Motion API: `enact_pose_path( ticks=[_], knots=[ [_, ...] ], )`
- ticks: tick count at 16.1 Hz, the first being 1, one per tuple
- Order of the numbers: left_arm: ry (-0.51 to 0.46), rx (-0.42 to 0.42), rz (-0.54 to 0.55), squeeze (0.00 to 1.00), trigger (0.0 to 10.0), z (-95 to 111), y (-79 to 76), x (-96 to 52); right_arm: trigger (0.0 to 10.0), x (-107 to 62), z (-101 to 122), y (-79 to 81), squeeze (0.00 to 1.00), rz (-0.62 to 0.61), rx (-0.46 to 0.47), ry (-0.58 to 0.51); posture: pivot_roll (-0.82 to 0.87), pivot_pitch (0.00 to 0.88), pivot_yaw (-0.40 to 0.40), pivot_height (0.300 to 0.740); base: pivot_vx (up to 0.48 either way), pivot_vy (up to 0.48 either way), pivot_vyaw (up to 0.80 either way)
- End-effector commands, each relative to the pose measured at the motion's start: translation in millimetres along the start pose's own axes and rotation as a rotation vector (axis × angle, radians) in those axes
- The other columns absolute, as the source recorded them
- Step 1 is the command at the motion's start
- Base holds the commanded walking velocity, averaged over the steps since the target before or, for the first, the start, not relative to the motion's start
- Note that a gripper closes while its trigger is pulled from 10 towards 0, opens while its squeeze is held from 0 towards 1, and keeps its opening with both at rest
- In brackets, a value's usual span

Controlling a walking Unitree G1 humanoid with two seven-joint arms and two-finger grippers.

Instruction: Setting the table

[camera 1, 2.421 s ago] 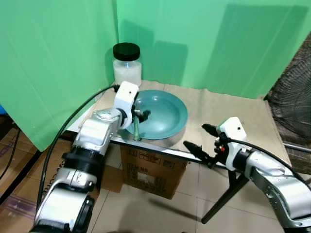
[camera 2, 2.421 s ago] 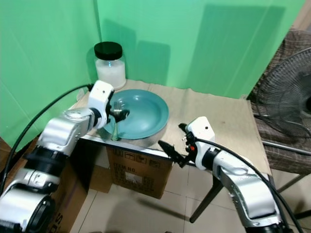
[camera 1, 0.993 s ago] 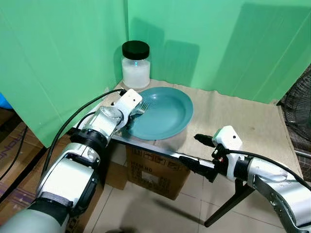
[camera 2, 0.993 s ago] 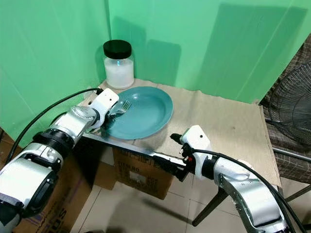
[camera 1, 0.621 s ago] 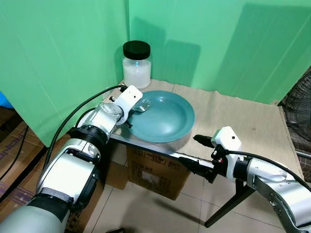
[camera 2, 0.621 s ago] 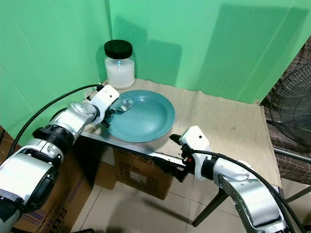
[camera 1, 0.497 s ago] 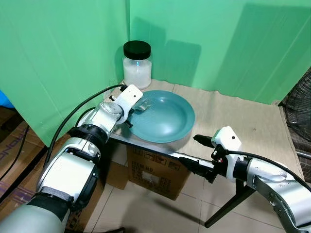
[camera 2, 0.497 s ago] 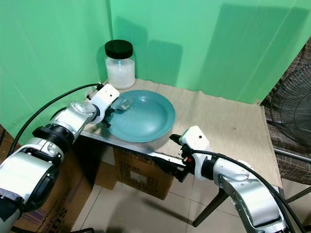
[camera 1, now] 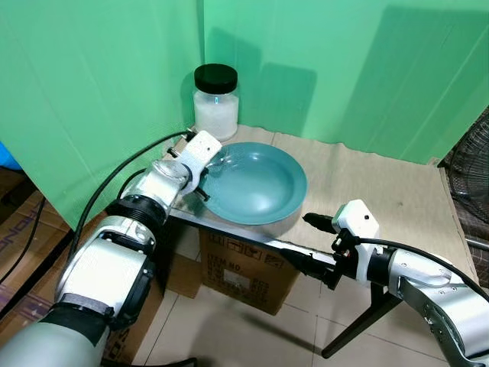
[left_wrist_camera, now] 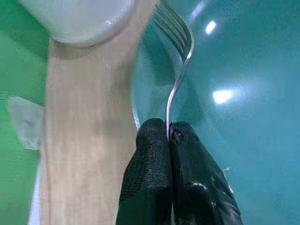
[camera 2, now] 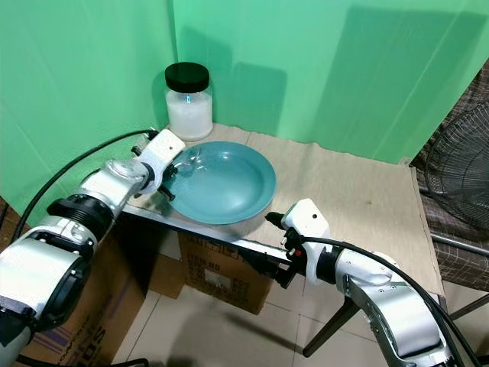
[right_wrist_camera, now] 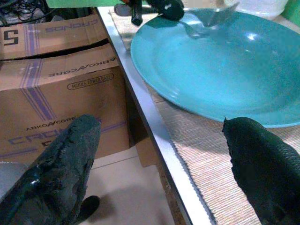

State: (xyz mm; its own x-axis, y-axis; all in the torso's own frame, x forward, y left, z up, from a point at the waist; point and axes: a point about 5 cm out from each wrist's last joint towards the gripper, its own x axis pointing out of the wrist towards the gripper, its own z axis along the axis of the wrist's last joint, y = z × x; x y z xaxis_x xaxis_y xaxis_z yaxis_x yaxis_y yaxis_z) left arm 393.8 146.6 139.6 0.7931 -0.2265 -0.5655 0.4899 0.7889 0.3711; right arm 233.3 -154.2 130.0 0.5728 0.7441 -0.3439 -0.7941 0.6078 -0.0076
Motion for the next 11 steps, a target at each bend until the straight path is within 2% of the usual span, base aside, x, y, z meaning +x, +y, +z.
enact_pose_path(
  ticks=[1, 3, 5, 6, 7, 9, 11],
  knots=[
    [-0.067, -0.012, 0.011, 0.0, 0.0, 18, 10.1, -5.3, 10.0, -2.0, -1, -2.9, 0.0, -0.019, -0.005, -0.003, 0.04, 0.0, -0.047, 0.74, 0.0, 0.0, 0.0],
    [-0.118, -0.045, 0.015, 0.0, 0.0, 24, 15.4, -8.5, 10.0, -2.2, 0, -3.2, 0.0, -0.032, 0.001, -0.013, 0.04, 0.0, -0.047, 0.74, 0.0, 0.0, 0.0],
    [-0.276, -0.1, 0.032, 0.0, 0.0, 40, 25.4, -16.8, 10.0, -2.9, 4, -8.2, 0.0, -0.093, 0.007, -0.047, 0.04, 0.0, -0.045, 0.74, 0.0, 0.0, 0.0],
    [-0.324, -0.113, 0.029, 0.0, 0.0, 45, 27.7, -19.8, 10.0, -2.9, 5, -9.6, 0.0, -0.112, 0.009, -0.06, 0.04, 0.0, -0.046, 0.74, 0.0, 0.0, 0.0],
    [-0.43, -0.146, 0.002, 0.0, 0.0, 55, 29.2, -26.4, 10.0, -2.8, 9, -12.2, 0.0, -0.151, 0.019, -0.085, 0.03, 0.0, -0.046, 0.74, 0.0, 0.0, 0.0],
    [-0.566, -0.202, -0.073, 0.0, 0.0, 66, 23.8, -36.8, 10.0, -1.1, 14, -13.9, 0.0, -0.205, 0.024, -0.118, 0.03, 0.0, -0.045, 0.74, 0.0, 0.0, 0.0],
    [-0.654, -0.238, -0.105, 0.0, 0.0, 70, 15.1, -46.2, 10.0, 1.7, 18, -14.7, 0.0, -0.274, 0.043, -0.161, 0.03, 0.0, -0.042, 0.74, 0.0, 0.0, 0.0]
  ],
)
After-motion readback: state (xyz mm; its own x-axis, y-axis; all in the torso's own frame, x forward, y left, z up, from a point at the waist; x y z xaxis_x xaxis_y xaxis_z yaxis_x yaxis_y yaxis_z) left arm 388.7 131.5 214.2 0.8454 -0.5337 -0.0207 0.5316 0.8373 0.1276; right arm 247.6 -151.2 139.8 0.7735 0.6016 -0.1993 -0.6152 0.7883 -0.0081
